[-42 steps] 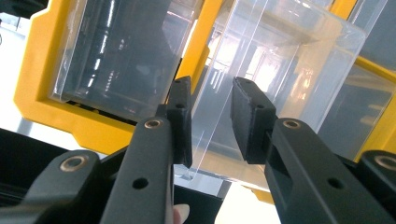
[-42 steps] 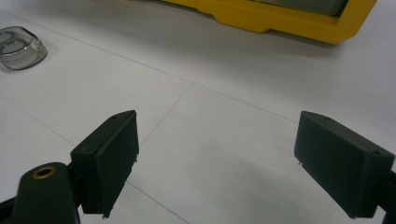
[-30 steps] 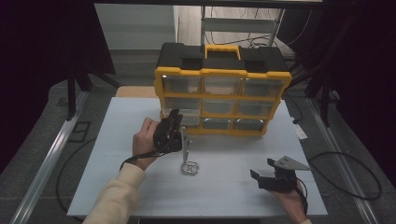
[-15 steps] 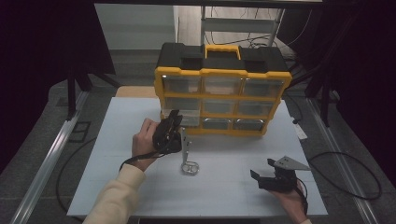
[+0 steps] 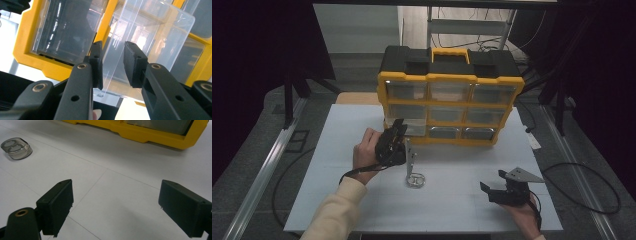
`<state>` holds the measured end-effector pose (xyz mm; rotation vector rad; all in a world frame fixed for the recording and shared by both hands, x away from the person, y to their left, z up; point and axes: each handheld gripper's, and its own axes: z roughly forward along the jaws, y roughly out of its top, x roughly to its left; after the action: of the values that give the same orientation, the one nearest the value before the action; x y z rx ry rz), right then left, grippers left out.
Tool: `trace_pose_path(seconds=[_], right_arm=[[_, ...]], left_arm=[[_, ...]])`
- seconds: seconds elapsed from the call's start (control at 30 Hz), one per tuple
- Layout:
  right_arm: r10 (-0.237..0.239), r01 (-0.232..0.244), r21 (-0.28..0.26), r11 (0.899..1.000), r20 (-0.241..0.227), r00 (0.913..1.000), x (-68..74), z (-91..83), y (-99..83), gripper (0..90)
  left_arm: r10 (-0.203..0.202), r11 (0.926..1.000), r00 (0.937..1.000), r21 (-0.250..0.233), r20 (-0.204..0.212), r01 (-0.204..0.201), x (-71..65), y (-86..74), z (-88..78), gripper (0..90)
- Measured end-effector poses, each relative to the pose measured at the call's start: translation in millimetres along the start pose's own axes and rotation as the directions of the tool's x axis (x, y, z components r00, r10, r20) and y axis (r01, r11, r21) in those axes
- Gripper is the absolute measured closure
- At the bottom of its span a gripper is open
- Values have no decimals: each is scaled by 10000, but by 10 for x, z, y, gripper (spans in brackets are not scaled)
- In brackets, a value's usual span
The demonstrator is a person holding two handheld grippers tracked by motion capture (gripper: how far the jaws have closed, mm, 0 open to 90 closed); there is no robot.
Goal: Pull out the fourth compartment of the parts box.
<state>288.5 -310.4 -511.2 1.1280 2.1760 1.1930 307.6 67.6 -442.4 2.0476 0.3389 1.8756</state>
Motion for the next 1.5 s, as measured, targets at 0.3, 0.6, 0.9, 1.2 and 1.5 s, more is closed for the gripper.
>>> trace_pose_path(seconds=[0.3, 0.6, 0.9, 1.2, 1.5], right_arm=[[-31, 31, 5, 10000, 12, 10000, 3, 2, 0, 135], [-15, 15, 12, 10000, 23, 10000, 3, 0, 0, 135], [-27, 26, 44, 10000, 37, 10000, 3, 3, -1, 136], [11, -11, 30, 10000, 30, 10000, 5, 2, -2, 136], [7, -8, 45, 10000, 46, 10000, 1, -1, -2, 137]], left_arm=[[-41, 10000, 10000, -48, 28, 41, 1, -4, -24, 700], [-11, 10000, 10000, -91, 47, 12, 1, -12, -62, 700], [-53, 9999, 10000, -154, 29, 54, -5, -18, -81, 699], [-36, 9999, 10000, -154, 48, 37, -2, -19, -95, 699], [-19, 9999, 10000, -167, 75, 20, 2, -22, -109, 700]])
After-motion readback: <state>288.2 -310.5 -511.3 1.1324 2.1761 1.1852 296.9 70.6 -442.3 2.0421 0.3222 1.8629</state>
